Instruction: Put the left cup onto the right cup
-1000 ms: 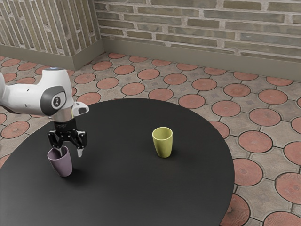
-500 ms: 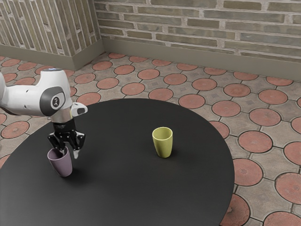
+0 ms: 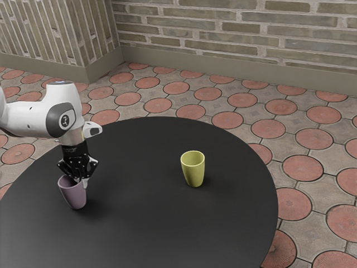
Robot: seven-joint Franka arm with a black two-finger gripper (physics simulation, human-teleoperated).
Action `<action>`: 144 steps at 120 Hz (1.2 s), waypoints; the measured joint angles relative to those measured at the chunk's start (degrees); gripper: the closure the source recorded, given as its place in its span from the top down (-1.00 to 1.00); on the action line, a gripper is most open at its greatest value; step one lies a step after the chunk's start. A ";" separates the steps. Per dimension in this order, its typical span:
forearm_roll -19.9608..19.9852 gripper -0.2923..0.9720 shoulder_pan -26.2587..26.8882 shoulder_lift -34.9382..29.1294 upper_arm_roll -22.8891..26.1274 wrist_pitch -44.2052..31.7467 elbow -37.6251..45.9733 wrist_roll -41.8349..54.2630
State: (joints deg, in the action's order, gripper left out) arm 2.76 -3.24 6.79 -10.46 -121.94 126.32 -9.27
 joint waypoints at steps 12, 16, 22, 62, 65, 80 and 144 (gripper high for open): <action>-0.11 -0.67 -0.01 0.01 -0.02 -0.12 0.00 -0.10; -0.15 -0.68 -0.01 0.02 0.00 -0.15 0.00 -0.15; -0.22 -0.69 0.04 0.02 -0.10 -0.19 0.00 -0.22; -0.49 -0.70 0.57 -0.76 -0.21 0.00 -0.86 -0.64; -0.56 -0.70 0.63 -0.87 -0.15 0.11 -1.18 -0.67; -0.95 -0.70 1.10 -1.10 0.26 0.92 -3.09 -0.77; -3.11 -0.70 5.26 4.29 1.07 7.65 -19.03 -1.02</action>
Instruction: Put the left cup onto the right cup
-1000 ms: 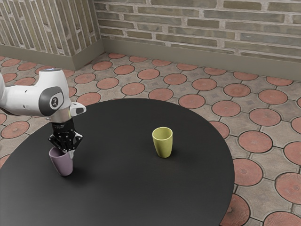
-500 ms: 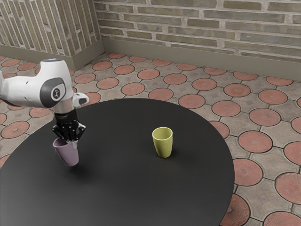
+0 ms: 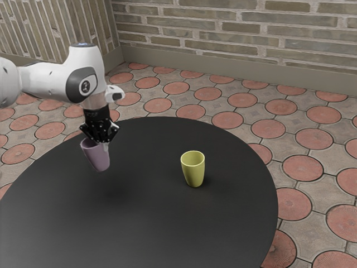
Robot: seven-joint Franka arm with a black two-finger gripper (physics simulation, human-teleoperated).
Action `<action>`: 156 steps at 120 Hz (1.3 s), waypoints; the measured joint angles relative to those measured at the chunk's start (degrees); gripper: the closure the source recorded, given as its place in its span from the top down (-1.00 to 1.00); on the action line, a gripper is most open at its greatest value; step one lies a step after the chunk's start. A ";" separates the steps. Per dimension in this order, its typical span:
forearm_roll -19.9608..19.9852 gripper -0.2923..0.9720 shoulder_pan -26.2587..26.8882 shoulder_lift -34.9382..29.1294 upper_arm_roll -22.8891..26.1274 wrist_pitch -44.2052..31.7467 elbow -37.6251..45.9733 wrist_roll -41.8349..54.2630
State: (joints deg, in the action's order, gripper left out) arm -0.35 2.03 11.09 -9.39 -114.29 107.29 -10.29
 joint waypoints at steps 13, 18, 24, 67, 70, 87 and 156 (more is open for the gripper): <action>-0.17 -0.70 0.37 2.11 0.74 1.89 -4.14 0.07; -0.20 -0.70 0.38 2.53 1.14 2.45 -5.12 0.11; -0.22 -0.70 0.12 2.82 1.85 2.99 -5.87 0.16; -0.29 -0.70 1.74 4.76 4.29 6.08 -12.11 0.63; -0.29 -0.70 1.83 5.01 4.64 6.27 -12.58 0.66; -0.52 -0.70 2.00 6.52 6.51 7.83 -15.94 0.79; -3.25 -0.70 7.26 10.44 9.19 12.52 -25.61 1.05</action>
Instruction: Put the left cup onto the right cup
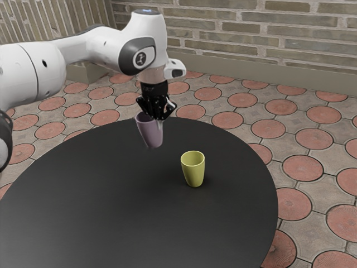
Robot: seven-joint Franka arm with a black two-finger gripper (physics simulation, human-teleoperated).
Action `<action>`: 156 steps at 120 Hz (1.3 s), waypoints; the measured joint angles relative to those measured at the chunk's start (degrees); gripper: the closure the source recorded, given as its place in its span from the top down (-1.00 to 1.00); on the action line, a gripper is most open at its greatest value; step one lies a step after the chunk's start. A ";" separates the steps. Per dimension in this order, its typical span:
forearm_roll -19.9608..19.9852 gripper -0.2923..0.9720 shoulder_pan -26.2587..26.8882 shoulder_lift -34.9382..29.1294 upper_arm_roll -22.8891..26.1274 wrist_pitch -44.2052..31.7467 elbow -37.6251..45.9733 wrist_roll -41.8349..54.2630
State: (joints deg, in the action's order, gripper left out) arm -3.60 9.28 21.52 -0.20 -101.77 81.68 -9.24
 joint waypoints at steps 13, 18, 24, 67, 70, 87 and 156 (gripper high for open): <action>-0.38 -0.70 0.25 1.16 0.63 0.89 -1.50 0.00; -0.48 -0.70 0.29 1.80 1.00 1.14 -2.34 0.01; -0.53 -0.70 0.34 2.55 1.36 1.37 -3.32 0.02; -1.30 -0.70 1.15 5.66 4.03 2.08 -7.99 0.05; -1.32 -0.70 1.28 5.86 4.05 2.08 -8.14 0.05; -1.62 -0.70 1.59 7.22 4.89 2.12 -9.92 0.04; -3.34 -0.70 0.92 12.29 7.98 2.24 -15.24 0.02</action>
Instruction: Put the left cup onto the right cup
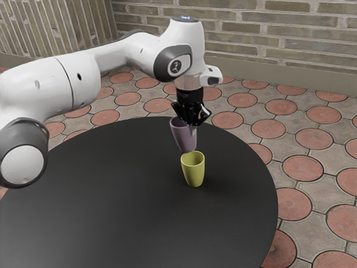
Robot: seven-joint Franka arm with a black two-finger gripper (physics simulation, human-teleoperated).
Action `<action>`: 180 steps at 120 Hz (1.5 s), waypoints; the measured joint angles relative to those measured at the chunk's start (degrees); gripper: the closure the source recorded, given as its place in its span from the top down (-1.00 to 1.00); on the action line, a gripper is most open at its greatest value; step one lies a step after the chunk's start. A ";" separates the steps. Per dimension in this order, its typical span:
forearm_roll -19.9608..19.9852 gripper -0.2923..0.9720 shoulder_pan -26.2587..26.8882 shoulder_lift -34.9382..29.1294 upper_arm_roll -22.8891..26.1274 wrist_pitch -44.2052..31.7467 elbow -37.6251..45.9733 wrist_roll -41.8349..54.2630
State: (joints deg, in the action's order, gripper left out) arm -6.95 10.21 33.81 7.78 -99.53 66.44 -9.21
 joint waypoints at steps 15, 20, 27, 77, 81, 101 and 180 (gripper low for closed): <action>-0.36 -0.70 -0.01 0.76 0.57 0.01 -0.62 -0.06; -0.41 -0.70 -0.01 0.93 0.62 0.01 -0.70 -0.08; -0.50 -0.70 -0.02 1.29 0.84 -0.01 -0.83 -0.11; -0.95 -0.70 0.02 3.69 1.37 -0.10 -1.72 -0.36; -0.97 -0.70 0.02 3.85 1.41 -0.09 -1.84 -0.38; -1.21 -0.70 -0.02 4.38 1.60 -0.18 -2.00 -0.48; -2.24 -0.57 -0.97 6.24 2.99 -0.86 -2.01 -1.11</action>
State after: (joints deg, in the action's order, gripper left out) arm -9.19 9.24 40.06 10.77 -100.39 64.43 -10.33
